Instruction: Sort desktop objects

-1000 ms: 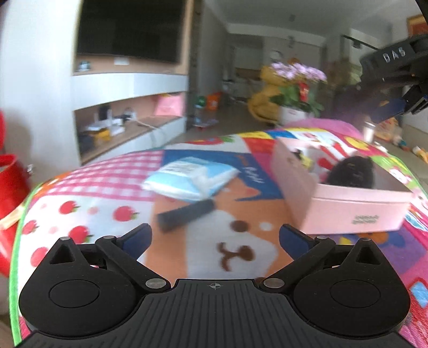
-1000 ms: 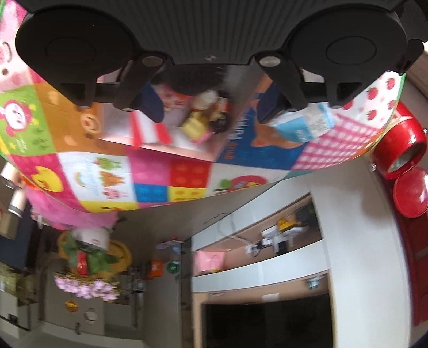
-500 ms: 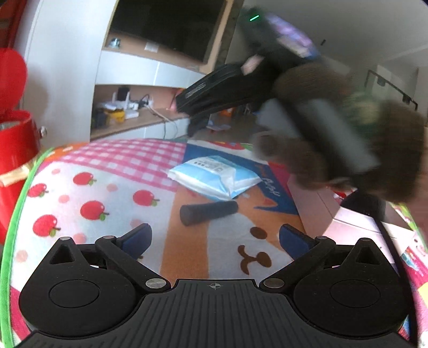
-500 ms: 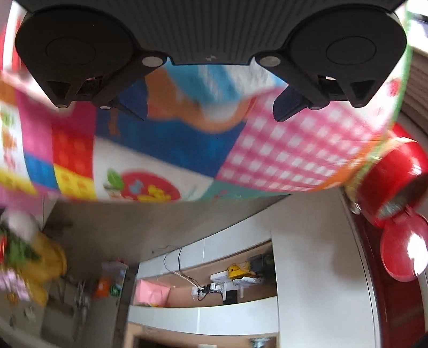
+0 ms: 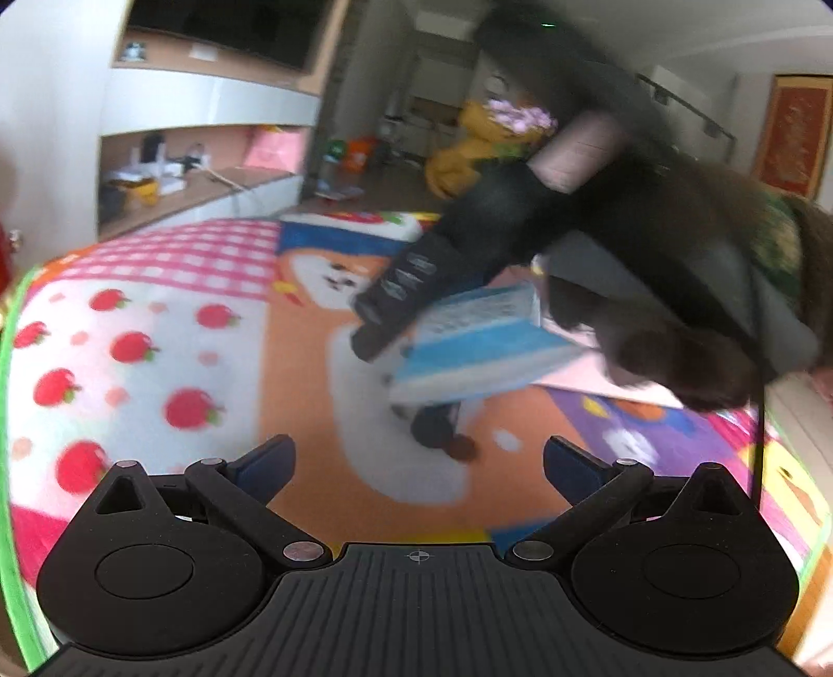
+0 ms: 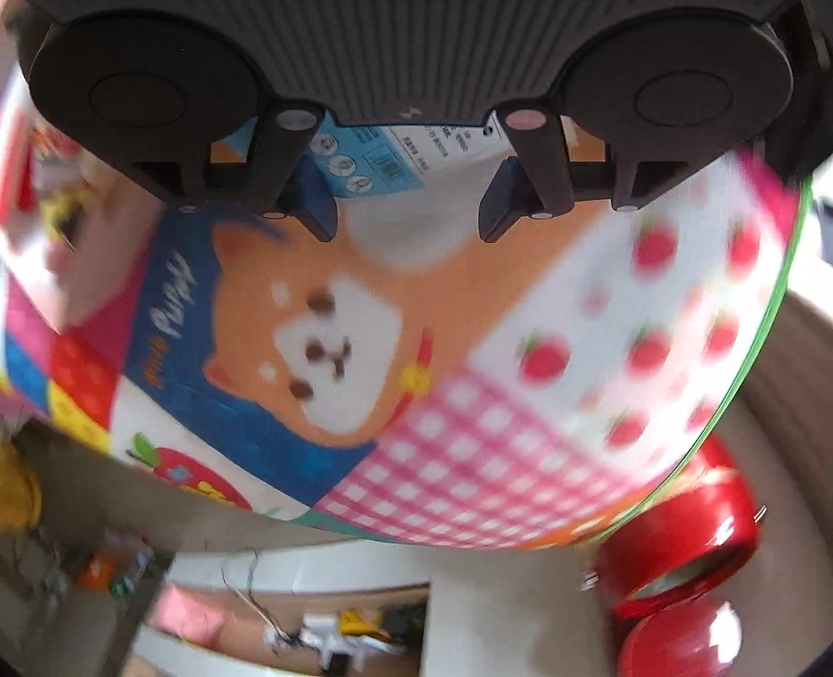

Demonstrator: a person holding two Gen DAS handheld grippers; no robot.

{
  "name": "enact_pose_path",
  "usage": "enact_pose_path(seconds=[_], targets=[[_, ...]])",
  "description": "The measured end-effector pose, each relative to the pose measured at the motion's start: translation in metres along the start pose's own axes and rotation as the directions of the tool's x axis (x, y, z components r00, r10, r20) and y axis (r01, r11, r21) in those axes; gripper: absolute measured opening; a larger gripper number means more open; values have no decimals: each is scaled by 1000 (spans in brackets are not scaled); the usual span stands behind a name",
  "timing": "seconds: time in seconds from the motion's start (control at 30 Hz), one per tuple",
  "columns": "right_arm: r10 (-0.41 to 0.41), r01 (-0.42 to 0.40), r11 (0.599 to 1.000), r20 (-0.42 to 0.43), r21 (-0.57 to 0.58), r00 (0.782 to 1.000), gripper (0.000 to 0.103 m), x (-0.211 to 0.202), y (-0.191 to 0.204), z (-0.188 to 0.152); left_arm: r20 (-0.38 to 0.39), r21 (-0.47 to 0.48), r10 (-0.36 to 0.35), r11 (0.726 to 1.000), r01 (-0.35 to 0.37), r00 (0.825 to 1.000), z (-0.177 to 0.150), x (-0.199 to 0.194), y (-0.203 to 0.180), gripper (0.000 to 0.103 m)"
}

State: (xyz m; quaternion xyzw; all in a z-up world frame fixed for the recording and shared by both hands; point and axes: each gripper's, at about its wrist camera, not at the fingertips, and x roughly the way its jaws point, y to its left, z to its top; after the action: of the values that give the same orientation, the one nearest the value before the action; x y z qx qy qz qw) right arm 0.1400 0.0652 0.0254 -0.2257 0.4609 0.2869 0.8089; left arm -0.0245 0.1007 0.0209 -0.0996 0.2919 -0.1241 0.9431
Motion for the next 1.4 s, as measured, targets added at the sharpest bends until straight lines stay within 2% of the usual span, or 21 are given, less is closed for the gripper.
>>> enact_pose_path(seconds=[0.13, 0.27, 0.33, 0.43, 0.57, 0.77, 0.9, 0.97, 1.03, 1.07, 1.13, 1.17, 1.27, 1.33, 1.4], targets=[[-2, 2, 1000, 1, -12, 1000, 61, -35, 0, -51, -42, 40, -37, 998, 38, 998, -8, -4, -19, 103], [-119, 120, 993, 86, -10, 989, 62, -75, -8, -101, -76, 90, -64, 993, 71, 995, -14, -5, -43, 103], [-163, 159, 986, 141, 41, 976, 64, -94, -16, -125, -84, 124, -64, 990, 74, 994, -15, -5, -55, 103], [-213, 178, 969, 210, 174, 954, 73, -114, -30, -165, -95, 159, -19, 987, 34, 995, -14, 1, -69, 103], [-271, 177, 921, 247, 347, 930, 82, -122, -47, -211, -107, 193, 48, 981, -26, 993, -15, 6, -83, 103], [-408, 231, 828, 267, 512, 873, 93, -125, -50, -276, -100, 284, 54, 959, -24, 994, -17, 7, -112, 103], [-454, 197, 759, 287, 621, 843, 99, -134, -53, -310, -91, 359, 77, 932, -40, 993, -22, 25, -131, 103], [-499, 218, 731, 288, 647, 817, 100, -141, -54, -321, -89, 361, 82, 931, -45, 993, -26, 35, -138, 103], [-548, 253, 709, 289, 658, 785, 101, -146, -53, -329, -79, 350, 14, 937, 14, 997, -30, 36, -146, 103], [-575, 265, 694, 293, 670, 764, 103, -149, -53, -332, -86, 347, -69, 933, 95, 994, -32, 34, -152, 103], [-607, 268, 670, 302, 693, 735, 103, -154, -53, -336, -105, 362, -169, 911, 196, 980, -36, 29, -163, 103], [-615, 264, 659, 302, 705, 728, 103, -155, -55, -338, -99, 392, -172, 899, 197, 980, -40, 26, -169, 103], [-611, 249, 636, 279, 731, 741, 103, -153, -60, -343, -58, 467, -75, 879, 94, 995, -47, 21, -178, 103], [-594, 234, 629, 264, 741, 760, 103, -149, -62, -345, -45, 461, 4, 887, 17, 999, -47, 20, -174, 103], [-575, 224, 631, 254, 743, 778, 103, -142, -62, -347, -40, 441, 43, 897, -21, 998, -45, 20, -168, 103]])
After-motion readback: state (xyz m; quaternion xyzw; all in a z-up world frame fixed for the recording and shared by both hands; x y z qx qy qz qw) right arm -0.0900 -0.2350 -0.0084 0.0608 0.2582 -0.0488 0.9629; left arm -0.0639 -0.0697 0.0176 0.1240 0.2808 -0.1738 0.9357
